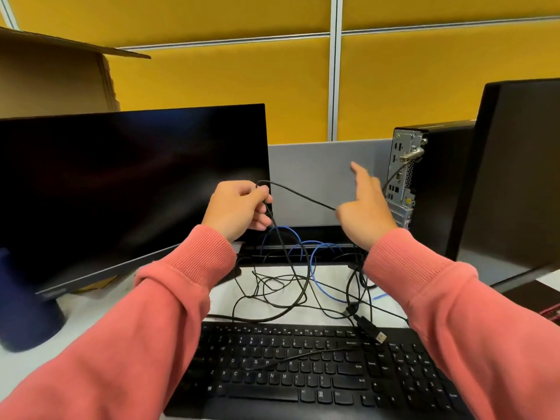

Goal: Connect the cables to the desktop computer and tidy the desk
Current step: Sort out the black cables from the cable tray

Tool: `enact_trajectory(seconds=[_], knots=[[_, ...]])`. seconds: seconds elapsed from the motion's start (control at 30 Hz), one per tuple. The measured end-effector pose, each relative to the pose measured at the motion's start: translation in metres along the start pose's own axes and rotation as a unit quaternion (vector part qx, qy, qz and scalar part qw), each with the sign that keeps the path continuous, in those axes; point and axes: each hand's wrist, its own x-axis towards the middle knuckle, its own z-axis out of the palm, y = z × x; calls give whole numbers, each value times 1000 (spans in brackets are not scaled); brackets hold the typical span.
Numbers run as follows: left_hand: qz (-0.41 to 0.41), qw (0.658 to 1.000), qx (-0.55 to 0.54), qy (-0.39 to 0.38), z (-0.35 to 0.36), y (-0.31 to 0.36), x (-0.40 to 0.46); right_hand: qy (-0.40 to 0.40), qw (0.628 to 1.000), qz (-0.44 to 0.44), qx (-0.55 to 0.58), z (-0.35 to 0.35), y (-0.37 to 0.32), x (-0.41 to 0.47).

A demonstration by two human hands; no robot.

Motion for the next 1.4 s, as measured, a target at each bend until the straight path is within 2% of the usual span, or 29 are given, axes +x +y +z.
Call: enact_trajectory(seconds=[0.07,0.13,0.2,0.27,0.37,0.5,0.57,0.63,0.73,0.77,0.83,0.9,0.97,1.1,1.2,1.33,1.4], knots=[[18,999,-5,-32,8,4,-1,0,993,-113,-42,6,-18,-10],[60,995,19,-76,15,9,-4,-62,980,-175,-68,14,-31,-14],[97,988,45,-112,21,11,-4,-130,974,-169,-80,17,-41,-17],[101,985,40,-137,22,10,-3,-145,970,-159,-115,14,-47,-16],[76,980,1,-185,20,0,-8,-129,986,-108,-8,-4,-52,-4],[15,965,-53,-255,15,-39,-18,-37,983,-72,165,-36,-61,9],[-2,975,-97,-201,14,-49,-19,-6,987,-53,149,-39,-56,15],[11,990,-93,-104,11,-44,-15,-13,997,-15,73,-34,-48,18],[99,992,83,-3,3,-20,-4,-15,996,3,-86,-24,-42,15],[131,981,146,-2,1,-11,-2,14,993,-36,-113,-22,-46,8],[159,967,197,-28,3,6,2,54,968,-174,-171,-16,-55,-3],[173,960,213,-55,11,21,3,-16,941,-242,-238,-4,-59,-5],[196,957,204,-65,17,30,5,-109,951,-191,-217,7,-59,-5],[183,975,88,-92,13,23,5,-101,972,-140,-161,0,-56,-1],[148,981,73,-105,3,9,-3,-130,983,-115,-62,-17,-56,4],[122,977,137,-112,-6,-20,-5,-14,992,-114,57,-35,-61,14],[108,981,128,-98,-9,-30,-1,5,993,-109,34,-38,-61,17]])
